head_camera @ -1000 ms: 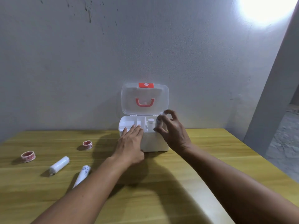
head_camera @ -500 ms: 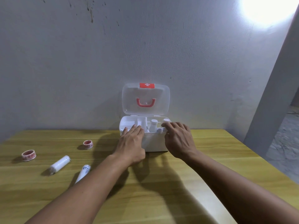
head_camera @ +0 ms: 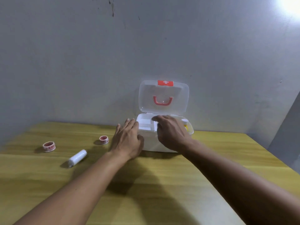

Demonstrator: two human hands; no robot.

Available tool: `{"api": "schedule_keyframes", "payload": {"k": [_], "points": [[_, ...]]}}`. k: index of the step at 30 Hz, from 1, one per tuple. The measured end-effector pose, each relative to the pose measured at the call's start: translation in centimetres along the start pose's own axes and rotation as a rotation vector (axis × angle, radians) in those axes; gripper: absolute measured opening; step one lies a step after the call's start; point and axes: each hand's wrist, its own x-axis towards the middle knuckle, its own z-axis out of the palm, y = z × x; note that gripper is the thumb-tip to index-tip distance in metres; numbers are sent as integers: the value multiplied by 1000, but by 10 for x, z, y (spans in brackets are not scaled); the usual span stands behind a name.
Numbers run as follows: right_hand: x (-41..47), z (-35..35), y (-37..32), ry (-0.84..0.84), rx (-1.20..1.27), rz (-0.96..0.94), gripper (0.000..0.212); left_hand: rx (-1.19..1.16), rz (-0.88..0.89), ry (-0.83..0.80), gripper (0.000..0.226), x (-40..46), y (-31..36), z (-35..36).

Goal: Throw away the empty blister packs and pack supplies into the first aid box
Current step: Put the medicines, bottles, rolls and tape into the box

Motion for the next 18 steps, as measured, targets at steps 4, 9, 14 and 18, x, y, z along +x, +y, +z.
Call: {"api": "schedule_keyframes", "payload": {"k": [4,9,14,18], "points": [[-24,24,-16,-70,-72,-116,29,39,-102,57,60,-17,-38,-13],[-36,38,-18,23,-138,-108,53,47,-330,82,36,-47,-80,-32],[-37,37,-20,7,-125,-90,59,145,-510,-243,63,-76,-80,-51],[-40,35,-21,-22,-138,-87,61,171,-499,-246,35,-79,-92,-49]]}}
